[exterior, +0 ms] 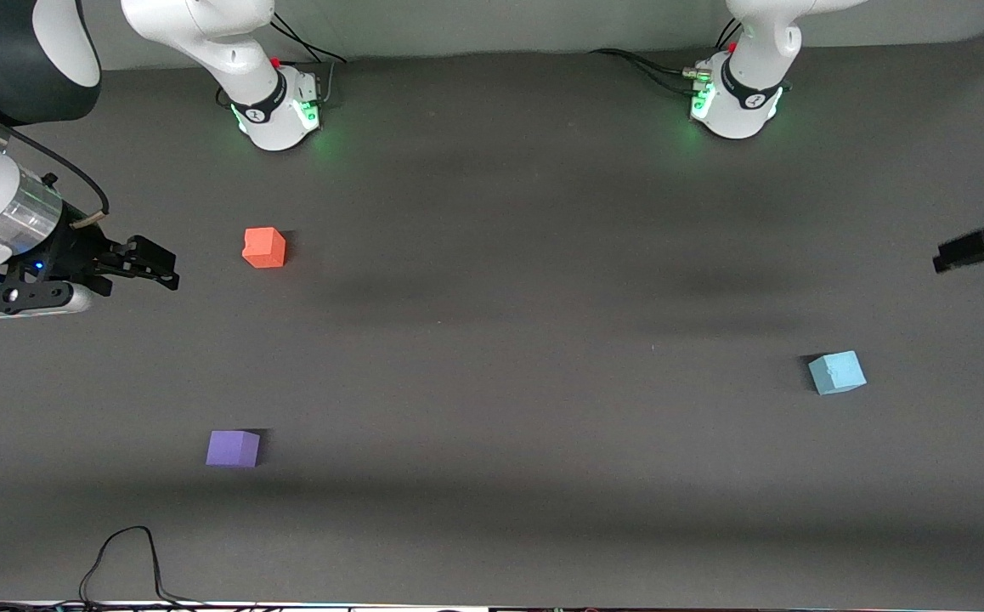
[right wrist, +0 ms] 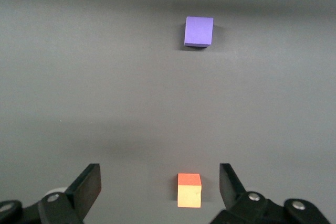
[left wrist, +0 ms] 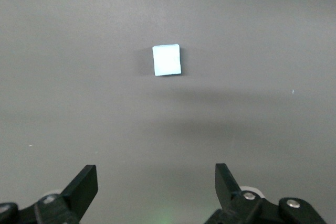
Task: Place blue block between orange and purple blocks
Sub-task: 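Move the left gripper down toward the light blue block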
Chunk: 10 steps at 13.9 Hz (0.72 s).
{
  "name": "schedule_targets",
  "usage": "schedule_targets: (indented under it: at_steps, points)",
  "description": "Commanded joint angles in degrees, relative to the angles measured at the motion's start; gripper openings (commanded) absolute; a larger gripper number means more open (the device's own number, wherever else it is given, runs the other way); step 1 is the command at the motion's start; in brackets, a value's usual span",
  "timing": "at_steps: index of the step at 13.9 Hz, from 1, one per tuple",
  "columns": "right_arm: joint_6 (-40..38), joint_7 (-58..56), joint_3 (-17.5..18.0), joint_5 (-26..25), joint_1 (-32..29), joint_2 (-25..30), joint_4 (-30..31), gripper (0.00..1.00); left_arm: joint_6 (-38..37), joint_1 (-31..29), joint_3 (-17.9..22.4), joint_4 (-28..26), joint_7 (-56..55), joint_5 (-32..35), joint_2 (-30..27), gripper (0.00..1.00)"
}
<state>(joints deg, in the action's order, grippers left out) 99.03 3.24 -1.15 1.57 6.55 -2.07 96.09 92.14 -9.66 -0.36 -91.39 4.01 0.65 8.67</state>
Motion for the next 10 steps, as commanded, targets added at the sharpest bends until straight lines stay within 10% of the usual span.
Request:
schedule_targets:
  at_steps: [1, 10]
  points:
    - [0.29, 0.62, -0.34, 0.01, 0.13, -0.21, -0.11, 1.00, 2.15, 0.25, -0.43, 1.31, 0.04, -1.09, 4.42, 1.00]
    - [0.29, 0.62, -0.34, 0.01, 0.13, -0.21, -0.11, 1.00, 20.76, 0.43, -0.70, -3.26, 0.39, -0.30, 18.12, 1.00]
